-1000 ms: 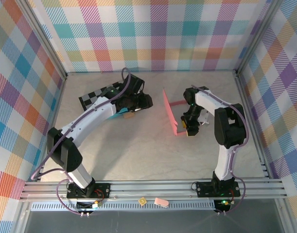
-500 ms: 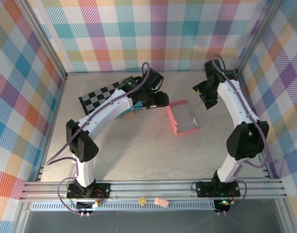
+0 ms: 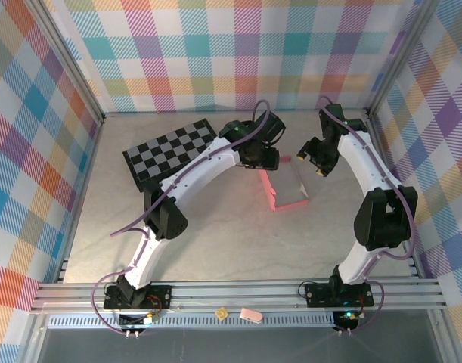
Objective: Fold the paper box
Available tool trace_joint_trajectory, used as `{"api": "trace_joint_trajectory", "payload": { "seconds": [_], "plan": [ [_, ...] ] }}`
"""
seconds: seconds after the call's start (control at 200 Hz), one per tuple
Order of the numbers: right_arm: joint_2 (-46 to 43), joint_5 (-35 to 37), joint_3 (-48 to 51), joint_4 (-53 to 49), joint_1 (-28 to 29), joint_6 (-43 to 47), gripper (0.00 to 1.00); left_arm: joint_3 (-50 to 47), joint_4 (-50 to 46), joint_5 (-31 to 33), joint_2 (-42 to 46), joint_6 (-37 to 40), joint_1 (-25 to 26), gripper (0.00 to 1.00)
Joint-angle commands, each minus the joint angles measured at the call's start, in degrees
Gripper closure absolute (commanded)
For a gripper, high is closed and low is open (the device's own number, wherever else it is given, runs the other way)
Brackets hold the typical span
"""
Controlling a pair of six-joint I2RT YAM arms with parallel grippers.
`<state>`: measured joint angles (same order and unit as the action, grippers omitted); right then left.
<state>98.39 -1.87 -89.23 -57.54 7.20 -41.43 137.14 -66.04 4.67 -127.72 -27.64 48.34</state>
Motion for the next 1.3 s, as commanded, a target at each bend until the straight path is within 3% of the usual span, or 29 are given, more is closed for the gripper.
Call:
{"api": "trace_joint_trajectory", "payload": {
  "seconds": [0.0, 0.26, 0.395, 0.495, 0.68, 0.8, 0.93, 1.125, 1.295],
  "plan": [
    [-2.11, -1.89, 0.15, 1.36, 0.20, 2.40, 0.36, 1.38, -3.59, 5.51, -0.23, 2.90, 0.93, 0.55],
    [-1.26, -3.38, 0.02, 1.89, 0.12, 2.59, 0.39, 1.33, -3.65, 9.00, -1.33, 5.86, 2.29, 0.73],
    [-1.23, -3.49, 0.11, 1.91, 0.09, 2.74, 0.41, 1.04, -4.18, 11.69, -1.05, 7.98, 2.29, 0.92],
    [-1.44, -3.58, 0.24, 2.12, 0.12, 2.98, 0.42, 1.23, -4.27, 12.96, -0.51, 9.96, 2.29, 1.00],
    [-1.95, -3.40, 0.04, 2.22, 0.00, 4.61, 0.44, 2.33, -6.11, 16.12, 1.29, 18.64, 2.38, 1.00],
    [-2.54, -4.78, 0.56, 4.05, 0.01, 6.41, 0.45, -2.25, -4.33, 17.22, 4.75, 30.57, 2.46, 1.00],
    [-3.87, -8.44, 2.61, 7.91, 0.09, 8.91, 0.45, -15.24, 3.55, 15.42, 11.87, 43.19, 2.23, 1.00],
    [-5.81, -9.99, 6.46, 8.74, 1.10, 10.82, 0.48, -42.38, 26.69, 11.61, 28.67, 59.72, 0.76, 1.00],
    [-7.88, -9.44, 10.44, 10.63, 6.35, 12.25, 0.48, -47.23, 30.71, 1.85, 33.11, 71.49, -3.13, 1.00]
  ]
}}
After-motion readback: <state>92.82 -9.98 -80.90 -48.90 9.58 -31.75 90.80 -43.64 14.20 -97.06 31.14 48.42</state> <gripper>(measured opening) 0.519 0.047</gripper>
